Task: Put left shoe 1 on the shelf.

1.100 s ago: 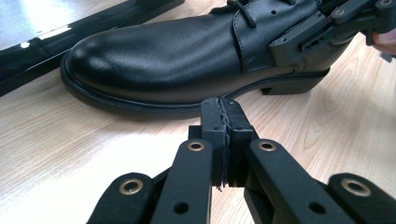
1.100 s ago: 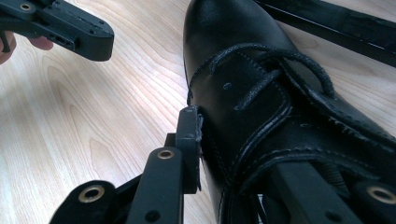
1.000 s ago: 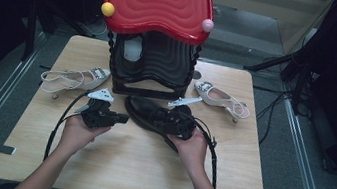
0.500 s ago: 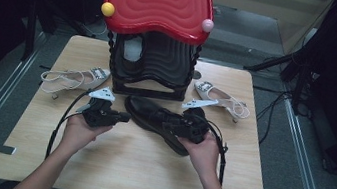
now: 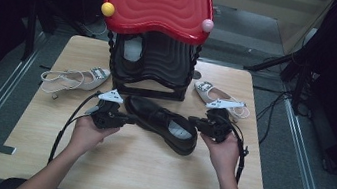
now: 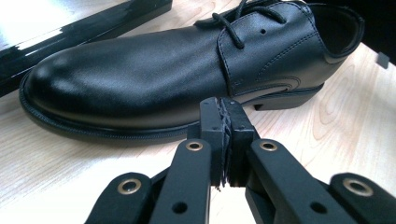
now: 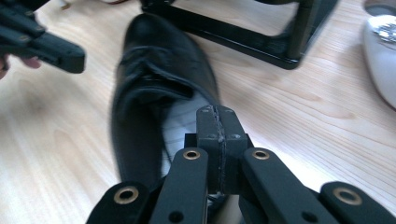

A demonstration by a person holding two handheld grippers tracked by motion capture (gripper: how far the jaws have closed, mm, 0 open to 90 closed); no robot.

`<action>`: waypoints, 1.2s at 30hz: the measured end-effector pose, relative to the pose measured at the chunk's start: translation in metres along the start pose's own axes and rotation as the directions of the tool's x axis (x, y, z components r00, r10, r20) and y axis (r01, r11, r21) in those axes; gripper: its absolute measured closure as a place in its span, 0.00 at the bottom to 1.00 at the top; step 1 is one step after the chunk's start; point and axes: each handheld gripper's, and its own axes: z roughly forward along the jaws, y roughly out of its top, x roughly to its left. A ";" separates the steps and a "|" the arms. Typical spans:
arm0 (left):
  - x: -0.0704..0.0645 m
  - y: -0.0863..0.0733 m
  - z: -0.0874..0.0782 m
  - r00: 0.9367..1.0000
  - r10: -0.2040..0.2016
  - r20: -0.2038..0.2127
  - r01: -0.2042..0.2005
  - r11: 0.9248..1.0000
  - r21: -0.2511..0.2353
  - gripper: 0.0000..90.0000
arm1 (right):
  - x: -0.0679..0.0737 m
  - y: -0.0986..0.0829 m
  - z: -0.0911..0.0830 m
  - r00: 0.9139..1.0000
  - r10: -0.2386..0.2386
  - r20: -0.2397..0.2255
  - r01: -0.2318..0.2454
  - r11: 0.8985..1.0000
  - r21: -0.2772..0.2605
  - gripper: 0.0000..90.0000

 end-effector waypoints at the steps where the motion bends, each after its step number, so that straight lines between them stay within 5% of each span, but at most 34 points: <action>1: 0.000 0.000 0.001 1.000 0.001 -0.003 -0.001 1.000 0.003 1.00 | -0.003 -0.001 0.000 1.000 0.004 0.009 -0.004 1.000 -0.003 1.00; 6: -0.005 -0.004 0.010 1.000 0.006 -0.008 -0.006 1.000 0.007 1.00 | -0.013 -0.009 0.005 0.998 0.018 0.052 -0.018 1.000 0.005 1.00; 13: -0.007 -0.007 0.015 1.000 0.013 0.006 -0.013 1.000 0.021 1.00 | -0.020 -0.015 0.018 0.998 0.033 0.054 -0.035 0.999 0.029 1.00; 19: -0.008 -0.008 0.018 1.000 0.011 0.017 -0.012 0.999 0.029 0.99 | -0.014 -0.015 0.018 0.997 0.030 0.071 -0.033 0.999 0.029 1.00; 36: -0.008 -0.008 0.021 0.999 0.016 0.042 -0.017 0.999 0.030 0.98 | 0.014 -0.035 0.009 0.998 0.064 0.020 -0.065 0.997 0.032 1.00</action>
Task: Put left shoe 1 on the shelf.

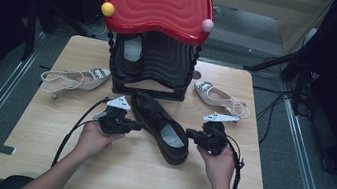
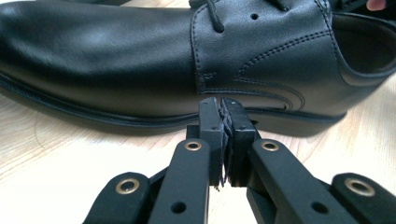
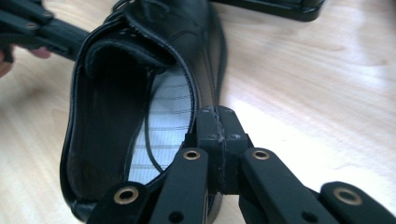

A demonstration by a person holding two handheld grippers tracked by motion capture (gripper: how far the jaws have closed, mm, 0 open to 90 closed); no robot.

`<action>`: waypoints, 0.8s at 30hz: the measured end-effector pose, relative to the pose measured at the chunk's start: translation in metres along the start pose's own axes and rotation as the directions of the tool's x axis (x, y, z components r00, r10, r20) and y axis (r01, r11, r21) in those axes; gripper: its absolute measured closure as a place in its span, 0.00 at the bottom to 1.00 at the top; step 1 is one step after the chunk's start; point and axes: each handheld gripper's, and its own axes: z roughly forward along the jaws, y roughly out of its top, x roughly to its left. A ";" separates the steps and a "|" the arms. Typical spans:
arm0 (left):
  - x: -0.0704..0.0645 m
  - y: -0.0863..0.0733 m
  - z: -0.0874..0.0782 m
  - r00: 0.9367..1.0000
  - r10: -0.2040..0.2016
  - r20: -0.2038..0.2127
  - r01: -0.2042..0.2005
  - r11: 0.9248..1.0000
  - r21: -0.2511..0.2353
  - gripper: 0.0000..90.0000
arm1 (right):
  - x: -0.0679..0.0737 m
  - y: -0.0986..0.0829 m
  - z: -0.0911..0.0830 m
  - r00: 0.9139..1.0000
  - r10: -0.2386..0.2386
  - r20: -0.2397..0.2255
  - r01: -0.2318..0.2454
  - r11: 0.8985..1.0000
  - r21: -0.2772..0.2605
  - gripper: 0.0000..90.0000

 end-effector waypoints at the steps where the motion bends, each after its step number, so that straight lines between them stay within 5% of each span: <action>1: 0.000 0.000 0.000 1.000 0.003 0.003 -0.003 1.000 0.001 0.98 | 0.002 -0.001 0.000 1.000 0.000 -0.008 0.000 1.000 0.001 1.00; 24: 0.003 0.007 0.008 1.000 -0.001 0.028 0.001 1.000 0.014 0.98 | 0.031 -0.012 -0.001 0.999 -0.014 -0.046 0.014 1.000 0.011 1.00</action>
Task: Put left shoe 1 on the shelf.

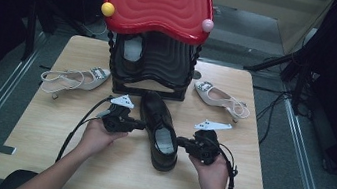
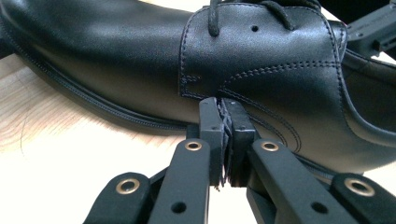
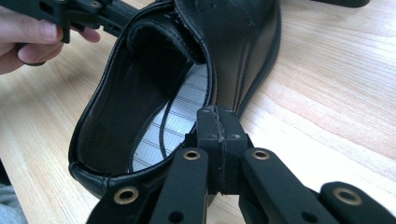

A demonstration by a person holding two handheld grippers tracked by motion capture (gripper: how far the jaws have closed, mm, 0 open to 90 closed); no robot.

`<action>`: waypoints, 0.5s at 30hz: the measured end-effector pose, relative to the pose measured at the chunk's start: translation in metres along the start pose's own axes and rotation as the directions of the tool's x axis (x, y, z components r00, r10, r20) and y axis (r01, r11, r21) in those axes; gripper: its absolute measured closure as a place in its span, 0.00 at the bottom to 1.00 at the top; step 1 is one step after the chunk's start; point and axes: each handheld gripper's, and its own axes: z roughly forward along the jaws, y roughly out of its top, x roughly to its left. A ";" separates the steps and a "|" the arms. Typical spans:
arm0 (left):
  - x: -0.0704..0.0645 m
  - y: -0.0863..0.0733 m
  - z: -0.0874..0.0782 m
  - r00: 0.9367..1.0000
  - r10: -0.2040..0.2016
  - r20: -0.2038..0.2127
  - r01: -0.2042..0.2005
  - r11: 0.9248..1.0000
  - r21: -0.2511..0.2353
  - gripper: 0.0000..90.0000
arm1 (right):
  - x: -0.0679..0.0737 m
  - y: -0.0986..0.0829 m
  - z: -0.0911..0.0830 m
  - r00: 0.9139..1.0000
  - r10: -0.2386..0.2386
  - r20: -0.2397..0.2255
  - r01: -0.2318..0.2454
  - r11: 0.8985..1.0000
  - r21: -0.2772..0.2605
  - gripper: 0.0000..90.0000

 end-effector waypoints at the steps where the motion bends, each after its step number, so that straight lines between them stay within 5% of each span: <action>1: 0.000 0.001 0.001 1.000 0.001 -0.002 -0.001 1.000 0.000 0.98 | 0.001 0.000 0.000 1.000 0.002 -0.001 -0.002 1.000 0.000 1.00; 15: 0.004 0.007 0.010 1.000 -0.012 0.015 0.012 1.000 -0.016 0.99 | -0.001 -0.004 -0.003 1.000 0.019 -0.004 -0.019 1.000 -0.010 0.97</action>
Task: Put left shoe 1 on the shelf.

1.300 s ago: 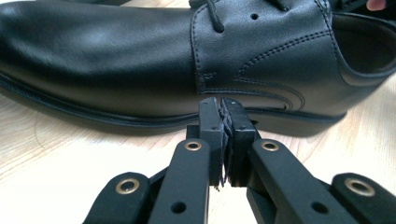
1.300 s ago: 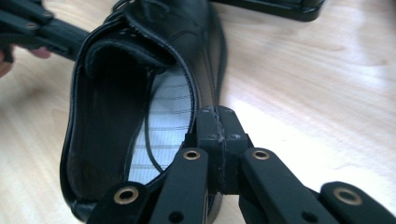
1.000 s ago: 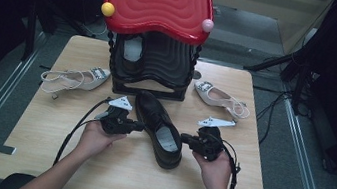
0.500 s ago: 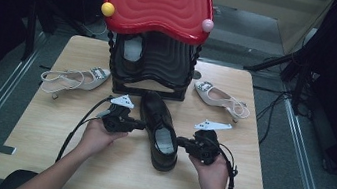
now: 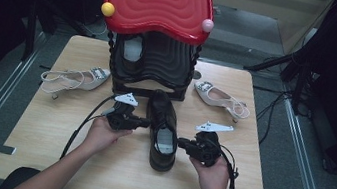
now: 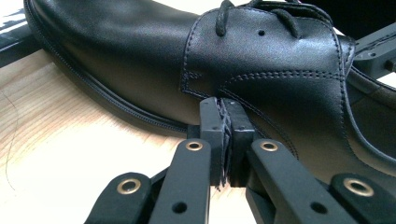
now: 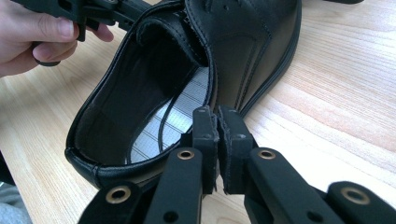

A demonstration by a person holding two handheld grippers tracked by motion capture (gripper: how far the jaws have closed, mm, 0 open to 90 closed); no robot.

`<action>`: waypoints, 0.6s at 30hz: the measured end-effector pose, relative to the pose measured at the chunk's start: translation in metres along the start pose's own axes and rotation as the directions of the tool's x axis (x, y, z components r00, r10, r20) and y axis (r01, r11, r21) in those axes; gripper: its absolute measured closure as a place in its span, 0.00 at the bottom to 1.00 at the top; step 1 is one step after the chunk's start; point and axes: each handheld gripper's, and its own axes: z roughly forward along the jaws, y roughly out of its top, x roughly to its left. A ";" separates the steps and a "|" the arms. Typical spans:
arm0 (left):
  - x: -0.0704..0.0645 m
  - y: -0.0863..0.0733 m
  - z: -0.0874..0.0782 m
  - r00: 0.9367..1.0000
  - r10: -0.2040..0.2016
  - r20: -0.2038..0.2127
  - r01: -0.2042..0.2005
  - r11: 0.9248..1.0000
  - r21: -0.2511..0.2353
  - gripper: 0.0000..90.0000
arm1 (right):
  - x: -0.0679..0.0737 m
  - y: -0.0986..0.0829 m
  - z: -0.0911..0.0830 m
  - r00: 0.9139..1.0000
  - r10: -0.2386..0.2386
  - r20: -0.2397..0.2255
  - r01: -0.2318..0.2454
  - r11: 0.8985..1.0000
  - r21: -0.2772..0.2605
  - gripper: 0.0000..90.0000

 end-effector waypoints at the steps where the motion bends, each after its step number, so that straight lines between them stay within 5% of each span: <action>1: 0.000 0.000 0.000 1.000 -0.002 -0.001 0.002 1.000 0.000 0.98 | 0.000 0.000 0.000 1.000 0.004 0.001 -0.004 1.000 0.000 0.97; 5: 0.005 0.005 -0.008 1.000 0.010 -0.024 -0.009 0.999 0.039 0.85 | 0.000 0.003 -0.001 1.000 0.006 0.008 -0.006 1.000 0.011 0.93; 10: 0.003 0.017 -0.027 1.000 0.013 -0.013 -0.013 0.999 0.030 0.70 | 0.001 0.010 -0.010 1.000 0.020 0.010 -0.020 1.000 -0.002 0.86; 18: -0.005 0.038 -0.051 0.999 0.034 -0.009 -0.034 0.999 0.009 0.63 | 0.010 0.024 -0.017 0.999 0.049 -0.012 -0.049 0.998 0.026 0.79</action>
